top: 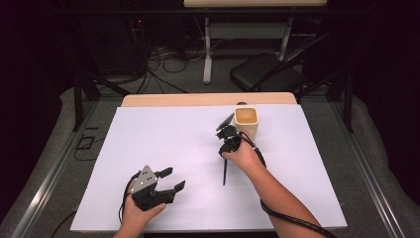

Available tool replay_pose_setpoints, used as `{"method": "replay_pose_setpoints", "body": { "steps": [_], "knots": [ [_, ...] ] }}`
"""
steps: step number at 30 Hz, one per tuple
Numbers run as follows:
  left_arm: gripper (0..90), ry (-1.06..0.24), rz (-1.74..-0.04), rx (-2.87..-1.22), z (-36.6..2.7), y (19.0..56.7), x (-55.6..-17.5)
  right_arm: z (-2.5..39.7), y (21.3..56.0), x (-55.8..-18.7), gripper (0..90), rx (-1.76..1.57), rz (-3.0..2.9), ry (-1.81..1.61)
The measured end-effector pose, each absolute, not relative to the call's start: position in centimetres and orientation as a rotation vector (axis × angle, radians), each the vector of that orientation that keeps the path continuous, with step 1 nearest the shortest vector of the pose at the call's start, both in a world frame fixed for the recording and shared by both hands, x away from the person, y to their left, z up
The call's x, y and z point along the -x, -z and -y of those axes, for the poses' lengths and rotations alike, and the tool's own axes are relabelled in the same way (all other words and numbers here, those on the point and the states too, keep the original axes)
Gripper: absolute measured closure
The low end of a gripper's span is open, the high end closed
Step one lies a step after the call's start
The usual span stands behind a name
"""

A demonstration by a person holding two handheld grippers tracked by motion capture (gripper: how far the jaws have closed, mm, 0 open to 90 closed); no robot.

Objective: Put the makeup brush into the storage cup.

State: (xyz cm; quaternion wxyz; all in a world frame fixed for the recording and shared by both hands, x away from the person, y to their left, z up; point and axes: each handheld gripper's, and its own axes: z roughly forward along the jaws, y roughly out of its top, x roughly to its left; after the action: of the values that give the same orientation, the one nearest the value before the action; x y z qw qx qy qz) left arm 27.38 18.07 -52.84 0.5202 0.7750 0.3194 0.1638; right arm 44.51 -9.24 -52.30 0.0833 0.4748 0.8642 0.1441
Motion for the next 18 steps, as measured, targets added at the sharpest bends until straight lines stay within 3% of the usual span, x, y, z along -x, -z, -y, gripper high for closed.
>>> {"method": "replay_pose_setpoints", "body": {
  "steps": [18],
  "knots": [
    [33.2, -0.390, -0.768, -1.856, -18.07, 52.86, -27.39, 9.10, 52.75, -44.54, 63.3, -1.436, -2.609, -0.408]
  ]
}}
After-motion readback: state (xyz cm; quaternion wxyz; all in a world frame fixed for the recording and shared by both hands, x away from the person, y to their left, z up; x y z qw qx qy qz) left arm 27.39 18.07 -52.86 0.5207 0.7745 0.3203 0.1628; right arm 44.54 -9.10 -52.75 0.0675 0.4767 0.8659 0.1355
